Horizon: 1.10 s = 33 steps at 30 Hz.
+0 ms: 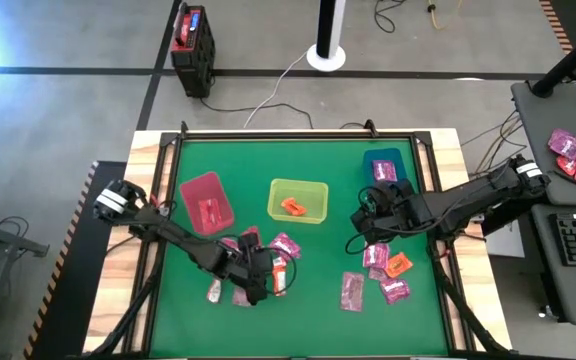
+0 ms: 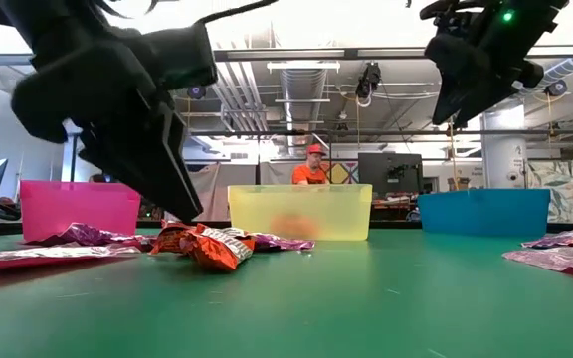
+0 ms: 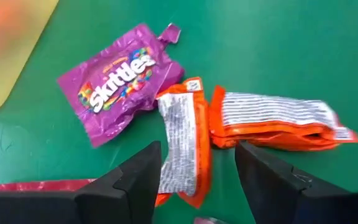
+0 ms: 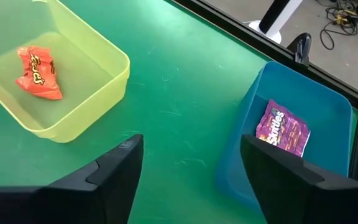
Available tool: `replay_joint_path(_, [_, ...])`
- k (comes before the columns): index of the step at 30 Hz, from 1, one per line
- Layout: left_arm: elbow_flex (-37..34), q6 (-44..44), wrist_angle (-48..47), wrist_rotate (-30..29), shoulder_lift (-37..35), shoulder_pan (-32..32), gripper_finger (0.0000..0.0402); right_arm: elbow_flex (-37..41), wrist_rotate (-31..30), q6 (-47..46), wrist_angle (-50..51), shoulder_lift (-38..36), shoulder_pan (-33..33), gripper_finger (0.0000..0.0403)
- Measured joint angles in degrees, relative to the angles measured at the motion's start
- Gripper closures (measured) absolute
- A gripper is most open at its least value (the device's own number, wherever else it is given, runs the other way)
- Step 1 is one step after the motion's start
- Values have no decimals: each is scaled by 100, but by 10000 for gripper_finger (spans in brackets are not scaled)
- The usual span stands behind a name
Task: Sort candy by brand, put in halloween buckets
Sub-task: Put the orange chocolate into the yellow bin
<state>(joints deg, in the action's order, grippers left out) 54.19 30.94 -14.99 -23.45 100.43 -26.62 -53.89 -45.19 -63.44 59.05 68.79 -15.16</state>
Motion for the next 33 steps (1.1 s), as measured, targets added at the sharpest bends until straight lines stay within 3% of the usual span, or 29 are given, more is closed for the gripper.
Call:
replay_joint_path(8, [-15,-29,18,-4,304,21,220,73,9,0,-115,0,0,133])
replay_joint_path(18, [-10,-60,24,-4,356,21,311,75,15,0,-144,0,0,133])
replay_joint_path(24, [83,-249,-49,-2,343,21,335,75,17,1,-151,0,0,137])
replay_joint_path(29, [478,-596,-893,-17,208,25,338,77,17,2,-157,0,0,132])
replay_joint_path(33, [914,-1204,-1658,-403,-21,43,338,77,20,5,-190,0,0,132])
